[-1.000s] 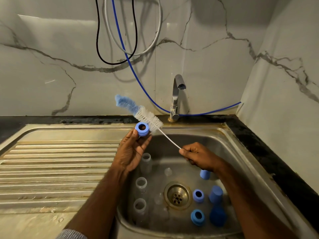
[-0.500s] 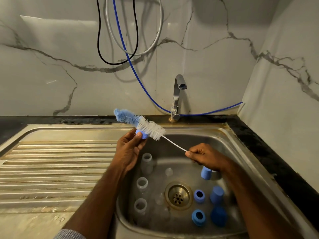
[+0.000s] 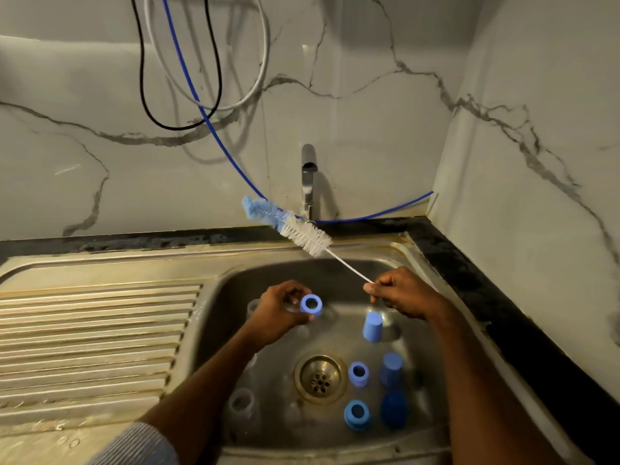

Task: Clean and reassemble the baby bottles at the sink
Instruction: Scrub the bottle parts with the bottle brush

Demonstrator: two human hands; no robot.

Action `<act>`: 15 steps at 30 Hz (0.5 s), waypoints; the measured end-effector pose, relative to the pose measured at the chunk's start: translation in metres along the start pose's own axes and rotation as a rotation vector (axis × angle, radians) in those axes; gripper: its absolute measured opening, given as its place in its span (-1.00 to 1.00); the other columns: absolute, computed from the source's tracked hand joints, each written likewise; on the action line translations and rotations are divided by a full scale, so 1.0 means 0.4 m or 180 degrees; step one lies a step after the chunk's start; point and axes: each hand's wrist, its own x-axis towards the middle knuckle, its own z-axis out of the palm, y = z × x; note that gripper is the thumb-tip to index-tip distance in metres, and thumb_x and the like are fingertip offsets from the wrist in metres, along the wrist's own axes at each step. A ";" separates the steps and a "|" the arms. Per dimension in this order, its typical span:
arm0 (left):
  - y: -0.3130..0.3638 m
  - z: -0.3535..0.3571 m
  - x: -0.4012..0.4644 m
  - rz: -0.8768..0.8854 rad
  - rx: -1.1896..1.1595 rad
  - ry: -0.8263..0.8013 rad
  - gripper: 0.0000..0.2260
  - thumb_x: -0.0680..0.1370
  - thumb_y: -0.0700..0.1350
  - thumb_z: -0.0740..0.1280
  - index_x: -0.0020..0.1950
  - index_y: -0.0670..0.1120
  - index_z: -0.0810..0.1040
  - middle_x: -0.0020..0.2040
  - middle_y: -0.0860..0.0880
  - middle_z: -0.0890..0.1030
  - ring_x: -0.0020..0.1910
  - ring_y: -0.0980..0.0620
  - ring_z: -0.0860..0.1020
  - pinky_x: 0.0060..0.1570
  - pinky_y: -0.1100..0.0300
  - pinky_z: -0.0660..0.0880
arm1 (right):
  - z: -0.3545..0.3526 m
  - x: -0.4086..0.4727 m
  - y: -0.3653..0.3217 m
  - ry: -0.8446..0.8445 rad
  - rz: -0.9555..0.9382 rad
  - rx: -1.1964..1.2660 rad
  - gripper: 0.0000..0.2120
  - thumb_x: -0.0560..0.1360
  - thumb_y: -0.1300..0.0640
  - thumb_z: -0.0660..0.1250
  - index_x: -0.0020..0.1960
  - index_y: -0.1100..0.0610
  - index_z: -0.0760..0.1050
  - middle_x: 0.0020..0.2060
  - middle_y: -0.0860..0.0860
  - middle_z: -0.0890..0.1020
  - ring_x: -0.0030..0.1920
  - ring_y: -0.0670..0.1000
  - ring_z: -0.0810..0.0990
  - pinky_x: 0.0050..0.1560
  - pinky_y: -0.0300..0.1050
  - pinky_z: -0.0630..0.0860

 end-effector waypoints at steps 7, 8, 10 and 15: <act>-0.031 0.149 0.099 -0.0291 0.1539 -0.0675 -0.66 0.38 0.04 0.54 0.12 0.12 0.58 0.07 0.19 0.57 0.19 0.07 0.45 0.27 -0.05 0.27 | 0.018 0.026 0.025 -0.0009 0.0024 -0.0144 -0.66 0.57 -0.06 0.39 -0.31 0.10 0.62 -0.54 -0.07 0.47 -0.49 -0.14 0.39 -0.39 -0.26 0.36; -0.037 0.167 0.111 -0.0301 0.1598 -0.0679 -0.65 0.38 0.04 0.54 0.13 0.12 0.58 0.10 0.18 0.58 0.21 0.05 0.45 0.27 -0.06 0.27 | 0.021 0.028 0.025 -0.0024 0.0011 -0.0111 -0.66 0.57 -0.05 0.39 -0.31 0.10 0.62 -0.53 -0.05 0.46 -0.48 -0.12 0.38 -0.38 -0.24 0.36; -0.053 0.201 0.134 -0.0333 0.1659 -0.0708 -0.65 0.38 0.03 0.55 0.12 0.11 0.58 0.12 0.16 0.60 0.24 0.02 0.45 0.26 -0.08 0.26 | 0.024 0.032 0.025 -0.0019 0.0003 -0.0064 -0.66 0.57 -0.05 0.39 -0.32 0.10 0.62 -0.56 -0.08 0.44 -0.51 -0.15 0.36 -0.41 -0.28 0.35; -0.088 0.256 0.166 -0.0424 0.1800 -0.0831 -0.65 0.36 0.01 0.55 0.10 0.12 0.57 0.04 0.19 0.58 0.25 0.01 0.47 0.31 -0.17 0.23 | 0.028 0.042 0.033 -0.0027 0.0025 0.0004 -0.66 0.58 -0.03 0.39 -0.32 0.09 0.60 -0.60 -0.10 0.42 -0.55 -0.18 0.32 -0.48 -0.35 0.30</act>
